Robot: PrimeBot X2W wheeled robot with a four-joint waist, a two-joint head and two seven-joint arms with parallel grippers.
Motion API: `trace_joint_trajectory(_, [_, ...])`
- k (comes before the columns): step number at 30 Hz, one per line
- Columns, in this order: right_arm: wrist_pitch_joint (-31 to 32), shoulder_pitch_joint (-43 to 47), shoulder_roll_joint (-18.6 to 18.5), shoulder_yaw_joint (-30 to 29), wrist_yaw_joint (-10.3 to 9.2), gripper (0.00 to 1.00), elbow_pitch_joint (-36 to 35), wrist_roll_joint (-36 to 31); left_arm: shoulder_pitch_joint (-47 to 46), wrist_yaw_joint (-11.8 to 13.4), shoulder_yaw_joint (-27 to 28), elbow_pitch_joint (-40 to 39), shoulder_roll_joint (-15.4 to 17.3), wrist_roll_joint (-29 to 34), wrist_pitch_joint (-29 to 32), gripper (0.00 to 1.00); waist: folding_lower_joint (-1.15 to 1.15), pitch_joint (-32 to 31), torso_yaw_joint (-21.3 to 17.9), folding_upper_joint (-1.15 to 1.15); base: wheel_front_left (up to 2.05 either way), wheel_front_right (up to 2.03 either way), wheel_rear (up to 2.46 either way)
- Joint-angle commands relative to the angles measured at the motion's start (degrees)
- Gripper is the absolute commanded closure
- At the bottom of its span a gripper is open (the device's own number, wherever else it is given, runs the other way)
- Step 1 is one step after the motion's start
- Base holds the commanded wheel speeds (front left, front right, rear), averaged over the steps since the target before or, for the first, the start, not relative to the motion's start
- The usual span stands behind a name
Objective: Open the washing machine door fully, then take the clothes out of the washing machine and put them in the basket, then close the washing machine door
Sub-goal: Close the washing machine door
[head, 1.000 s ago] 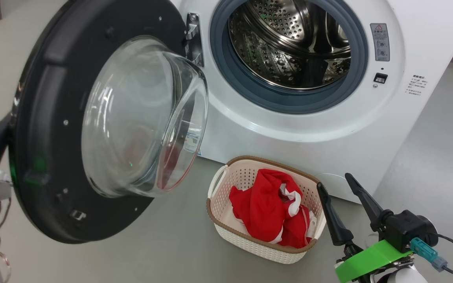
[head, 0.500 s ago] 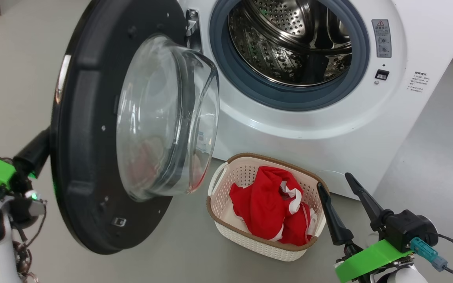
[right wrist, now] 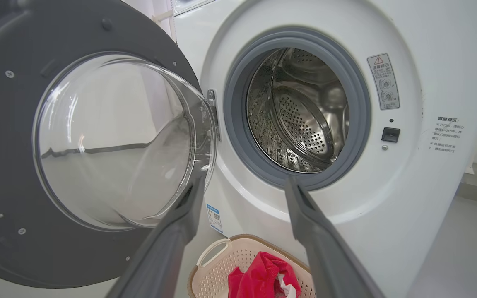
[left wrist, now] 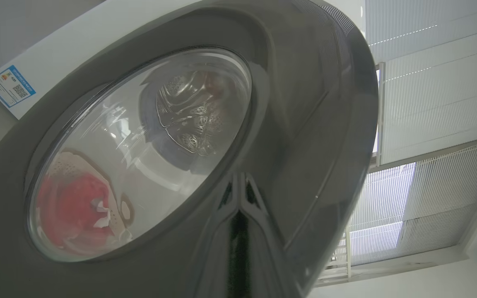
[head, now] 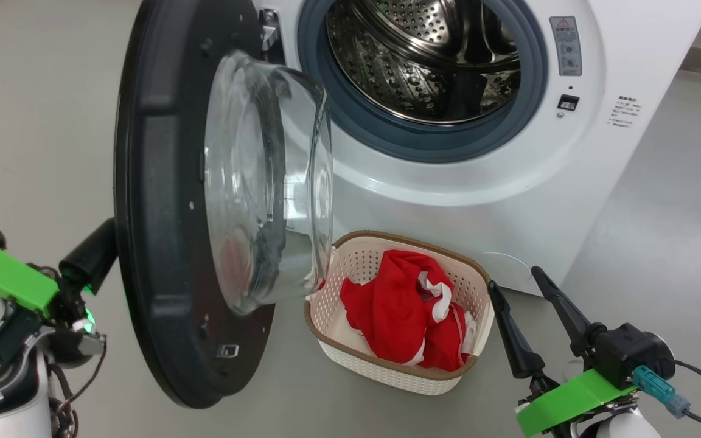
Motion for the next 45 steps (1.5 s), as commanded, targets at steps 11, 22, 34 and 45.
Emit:
trace_joint_trajectory(11, [-0.35,-4.38,0.11,1.33,0.20,0.00,-0.92,0.22,2.06,-0.29,-5.70,-4.60,0.46,-7.17,-2.24,1.00,0.00,1.37,-3.77,0.00,0.00,0.00,0.00])
trace_joint_trajectory(22, [-0.35,-4.56,0.12,1.38,0.20,0.00,-0.61,0.30,3.46,-0.92,-11.95,-5.74,0.44,-11.49,-7.06,1.00,0.00,1.79,-7.04,0.00,0.00,0.00,0.00])
trace_joint_trajectory(34, [-0.35,-4.05,0.13,0.87,0.20,0.00,-0.94,0.04,3.26,-2.02,-13.59,-5.08,0.44,-12.65,-9.41,1.00,0.00,2.01,-10.94,0.00,0.00,0.00,0.00])
trace_joint_trajectory(45, [-0.35,-3.51,0.11,0.60,0.20,0.00,-0.70,-0.03,4.67,-4.87,-13.40,-6.04,2.58,-6.20,-15.21,0.00,0.00,1.38,-9.48,0.00,0.00,0.00,0.00])
